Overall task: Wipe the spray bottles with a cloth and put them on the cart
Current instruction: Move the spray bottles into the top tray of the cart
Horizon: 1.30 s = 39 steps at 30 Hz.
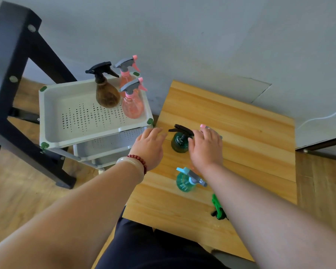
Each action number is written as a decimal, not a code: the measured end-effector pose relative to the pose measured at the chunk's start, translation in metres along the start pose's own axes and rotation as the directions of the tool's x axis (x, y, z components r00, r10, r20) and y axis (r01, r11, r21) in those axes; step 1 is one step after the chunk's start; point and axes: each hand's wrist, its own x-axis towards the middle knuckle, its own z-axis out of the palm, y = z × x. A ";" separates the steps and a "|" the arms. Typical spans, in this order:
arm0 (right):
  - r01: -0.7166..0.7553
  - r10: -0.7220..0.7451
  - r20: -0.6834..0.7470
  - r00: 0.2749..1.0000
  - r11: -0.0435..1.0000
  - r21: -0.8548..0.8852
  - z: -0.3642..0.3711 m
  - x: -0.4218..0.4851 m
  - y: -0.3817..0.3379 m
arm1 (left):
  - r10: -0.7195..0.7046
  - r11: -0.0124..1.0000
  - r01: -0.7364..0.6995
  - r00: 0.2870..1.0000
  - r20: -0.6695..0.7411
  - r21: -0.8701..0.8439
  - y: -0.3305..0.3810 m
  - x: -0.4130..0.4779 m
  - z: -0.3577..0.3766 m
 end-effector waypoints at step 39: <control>0.077 -0.065 0.238 0.969 0.996 -0.040 -0.001 0.003 0.006 | 0.012 1.000 -0.014 0.995 0.103 0.020 -0.001 -0.032 0.004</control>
